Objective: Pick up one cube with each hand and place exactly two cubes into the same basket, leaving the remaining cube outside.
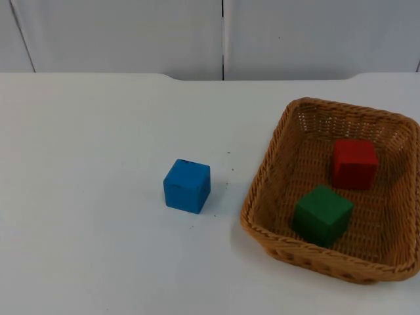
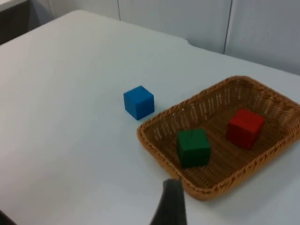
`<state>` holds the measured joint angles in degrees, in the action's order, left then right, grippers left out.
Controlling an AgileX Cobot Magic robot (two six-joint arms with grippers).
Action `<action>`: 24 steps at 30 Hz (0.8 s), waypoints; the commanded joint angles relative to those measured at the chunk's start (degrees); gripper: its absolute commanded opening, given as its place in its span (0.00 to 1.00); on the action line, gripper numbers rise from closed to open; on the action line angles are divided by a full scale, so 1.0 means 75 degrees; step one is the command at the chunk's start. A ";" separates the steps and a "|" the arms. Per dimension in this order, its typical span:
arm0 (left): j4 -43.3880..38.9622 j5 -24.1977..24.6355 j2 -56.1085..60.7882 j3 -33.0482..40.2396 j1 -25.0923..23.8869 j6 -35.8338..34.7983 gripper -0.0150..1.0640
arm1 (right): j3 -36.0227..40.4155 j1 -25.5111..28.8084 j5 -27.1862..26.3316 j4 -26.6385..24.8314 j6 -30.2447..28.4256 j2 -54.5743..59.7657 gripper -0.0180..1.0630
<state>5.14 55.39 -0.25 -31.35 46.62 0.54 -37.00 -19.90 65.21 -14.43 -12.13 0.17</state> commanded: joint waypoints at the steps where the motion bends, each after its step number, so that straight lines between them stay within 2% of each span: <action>1: -0.0036 0.0177 0.0034 0.0085 -0.0010 -0.0130 0.82 | 0.0040 0.0010 0.0065 0.0134 0.0153 -0.0023 0.63; 6: -0.0327 0.0468 0.0034 0.0200 -0.0010 -0.0285 0.82 | 0.0262 0.0010 -0.0083 0.0557 0.0336 -0.0023 0.63; 9: -0.0737 0.0561 0.0034 0.0221 -0.0010 -0.0575 0.82 | 0.0791 0.0010 -0.0425 0.0802 0.0556 -0.0023 0.63; 14: -0.0969 0.0836 0.0034 0.0403 -0.0010 -0.0630 0.82 | 0.0983 0.0010 -0.0454 0.0822 0.0650 -0.0023 0.63; 24: -0.1143 0.0836 0.0034 0.0403 -0.0010 -0.0863 0.82 | 0.0997 0.0010 -0.0439 0.0868 0.0650 -0.0023 0.63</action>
<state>-2.31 61.68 -0.25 -28.59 46.62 -4.48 -29.59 -19.90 62.45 -8.36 -7.39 0.17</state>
